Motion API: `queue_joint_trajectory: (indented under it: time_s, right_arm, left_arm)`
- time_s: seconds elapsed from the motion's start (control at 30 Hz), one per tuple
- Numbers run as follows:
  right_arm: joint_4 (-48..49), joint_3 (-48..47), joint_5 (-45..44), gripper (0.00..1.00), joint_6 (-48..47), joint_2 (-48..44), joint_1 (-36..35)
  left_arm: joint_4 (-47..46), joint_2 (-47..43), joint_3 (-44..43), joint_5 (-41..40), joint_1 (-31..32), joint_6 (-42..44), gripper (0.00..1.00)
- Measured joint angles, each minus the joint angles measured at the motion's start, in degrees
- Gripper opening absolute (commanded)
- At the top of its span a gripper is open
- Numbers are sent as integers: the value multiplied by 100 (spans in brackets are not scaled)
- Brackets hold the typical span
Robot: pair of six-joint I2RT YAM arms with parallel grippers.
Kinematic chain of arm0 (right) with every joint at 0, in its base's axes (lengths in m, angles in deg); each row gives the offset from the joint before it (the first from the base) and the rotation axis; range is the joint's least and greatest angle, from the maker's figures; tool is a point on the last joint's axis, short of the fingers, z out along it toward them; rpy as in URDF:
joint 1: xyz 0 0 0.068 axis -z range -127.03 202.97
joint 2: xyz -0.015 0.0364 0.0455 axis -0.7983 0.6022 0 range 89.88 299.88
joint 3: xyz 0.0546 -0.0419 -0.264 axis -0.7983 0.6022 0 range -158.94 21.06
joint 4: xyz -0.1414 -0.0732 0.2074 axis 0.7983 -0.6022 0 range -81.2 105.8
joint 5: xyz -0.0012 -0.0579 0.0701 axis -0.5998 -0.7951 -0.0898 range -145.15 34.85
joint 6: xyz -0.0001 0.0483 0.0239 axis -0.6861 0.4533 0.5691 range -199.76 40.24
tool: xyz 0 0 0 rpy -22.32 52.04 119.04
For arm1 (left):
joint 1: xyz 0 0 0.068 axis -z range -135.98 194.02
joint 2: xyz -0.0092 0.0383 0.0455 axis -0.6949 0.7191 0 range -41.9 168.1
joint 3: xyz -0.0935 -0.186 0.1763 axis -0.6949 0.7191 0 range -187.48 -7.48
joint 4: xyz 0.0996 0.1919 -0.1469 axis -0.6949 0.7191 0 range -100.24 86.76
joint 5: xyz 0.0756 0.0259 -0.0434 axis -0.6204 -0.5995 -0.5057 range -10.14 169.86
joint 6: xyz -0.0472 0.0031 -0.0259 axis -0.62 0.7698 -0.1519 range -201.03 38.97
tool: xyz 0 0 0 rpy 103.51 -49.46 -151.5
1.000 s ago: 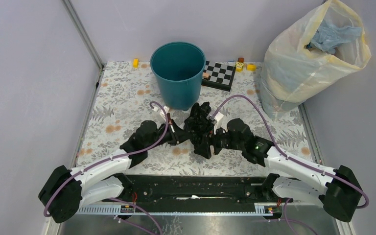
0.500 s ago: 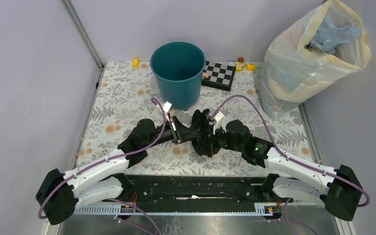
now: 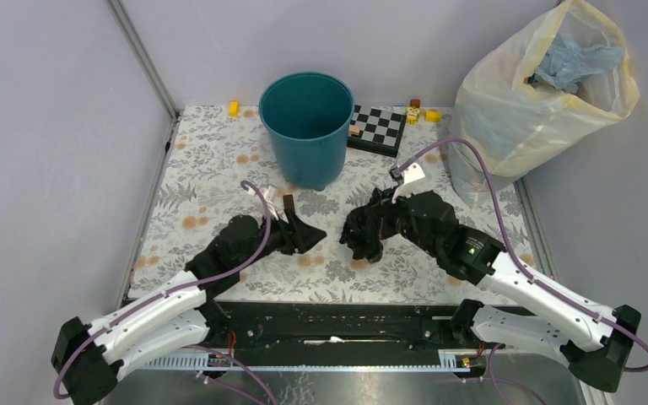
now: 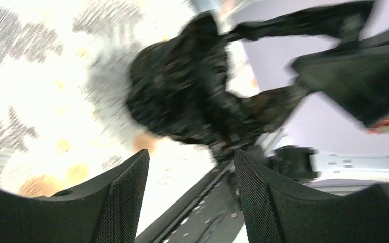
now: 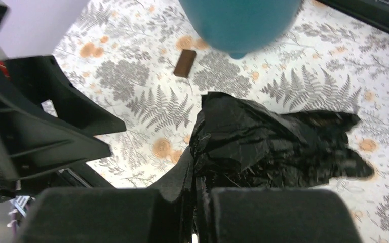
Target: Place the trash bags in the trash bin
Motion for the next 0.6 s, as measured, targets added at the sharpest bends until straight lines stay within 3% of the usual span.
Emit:
queue_joint_trajectory:
  time_s: [0.2, 0.33, 0.5, 0.6]
  right_arm:
    - [-411, 15, -223, 0, 79, 20, 0]
    - [-570, 203, -330, 1, 238, -142, 0]
    - [-1213, 568, -568, 9, 682, -649, 0]
    - [-1738, 684, -807, 8, 1012, -909, 0]
  left_arm:
    - [-205, 715, 861, -214, 0, 72, 65]
    - [-723, 1309, 940, -197, 0, 83, 65]
    - [-1580, 1980, 940, 35, 11, 94, 65]
    - [-2059, 2406, 940, 164, 81, 94, 65]
